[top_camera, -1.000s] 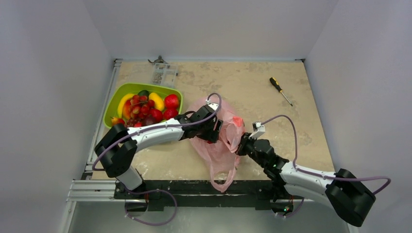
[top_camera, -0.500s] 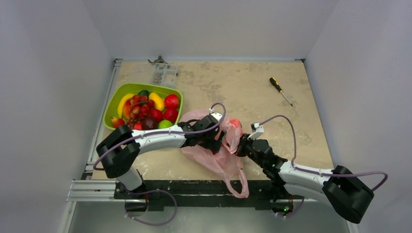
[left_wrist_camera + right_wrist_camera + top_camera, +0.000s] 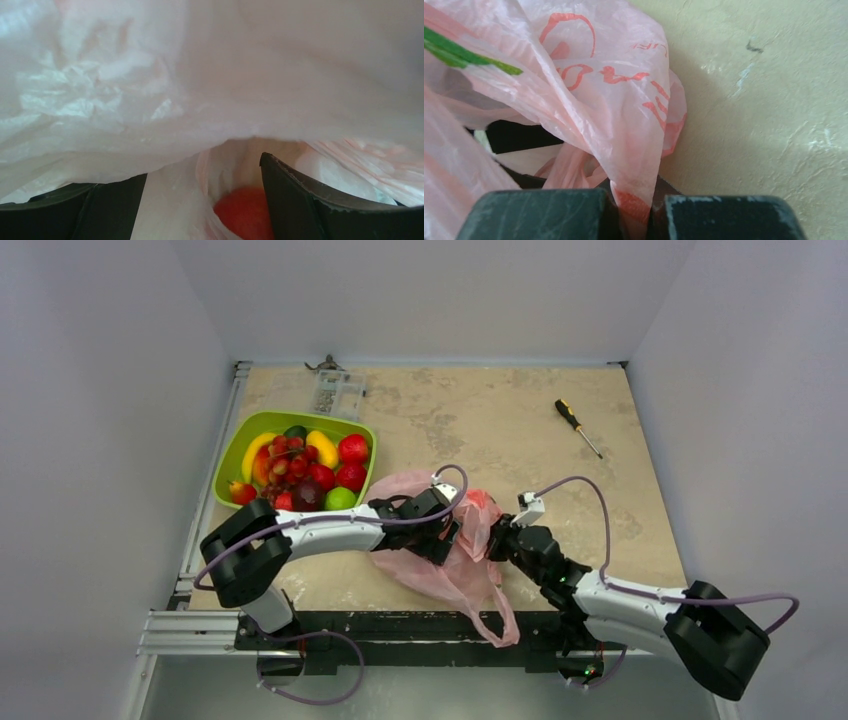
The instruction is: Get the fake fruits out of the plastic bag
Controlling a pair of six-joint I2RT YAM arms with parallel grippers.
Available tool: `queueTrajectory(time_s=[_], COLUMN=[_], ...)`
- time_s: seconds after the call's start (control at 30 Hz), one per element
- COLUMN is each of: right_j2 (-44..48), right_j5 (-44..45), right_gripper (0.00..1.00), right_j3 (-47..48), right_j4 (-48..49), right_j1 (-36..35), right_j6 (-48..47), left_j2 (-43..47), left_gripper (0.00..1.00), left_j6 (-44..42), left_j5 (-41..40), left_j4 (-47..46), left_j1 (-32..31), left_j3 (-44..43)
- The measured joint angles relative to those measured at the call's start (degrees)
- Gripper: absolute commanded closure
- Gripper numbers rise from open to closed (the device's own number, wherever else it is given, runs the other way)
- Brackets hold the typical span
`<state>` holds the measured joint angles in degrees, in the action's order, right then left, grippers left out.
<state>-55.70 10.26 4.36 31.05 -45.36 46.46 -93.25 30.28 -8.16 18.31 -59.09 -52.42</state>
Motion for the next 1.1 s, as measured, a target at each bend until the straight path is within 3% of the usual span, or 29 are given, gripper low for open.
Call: queueTrajectory(time_s=[0.3,0.47,0.6,0.8,1.0,1.1], right_j2=[2.8,2.8,1.4,0.1,4.6,6.0], right_j5=[15.1,20.1,18.1,13.7,11.6,10.2], right_gripper=[1.0,1.0,0.85,0.39,0.15,0.11], right_j3=[13.4,17.0,13.9,10.7,11.4,13.4], right_j4=[-13.2,-14.3,-11.9,-13.2,-20.3,-24.0], right_j1=[1.6,2.0,2.0,2.0,2.0,2.0], right_j6=[-1.1,-2.6,-5.1,-5.3,-1.7,1.4], left_j2=[0.2,2.1,2.7,2.5,6.1,10.6], left_gripper=[0.14,0.2,0.3,0.4,0.39,0.27], left_j6=[-4.5,-5.5,-5.4,-4.1,-3.3,-2.7], left_j5=[2.8,4.9,7.3,8.8,7.9,6.8], left_j4=[7.2,8.1,7.0,6.6,5.0,4.5], left_j1=[5.0,6.2,6.1,6.1,6.1,6.1], left_j3=[-19.8,-22.4,-18.5,-11.2,-8.3,-6.7])
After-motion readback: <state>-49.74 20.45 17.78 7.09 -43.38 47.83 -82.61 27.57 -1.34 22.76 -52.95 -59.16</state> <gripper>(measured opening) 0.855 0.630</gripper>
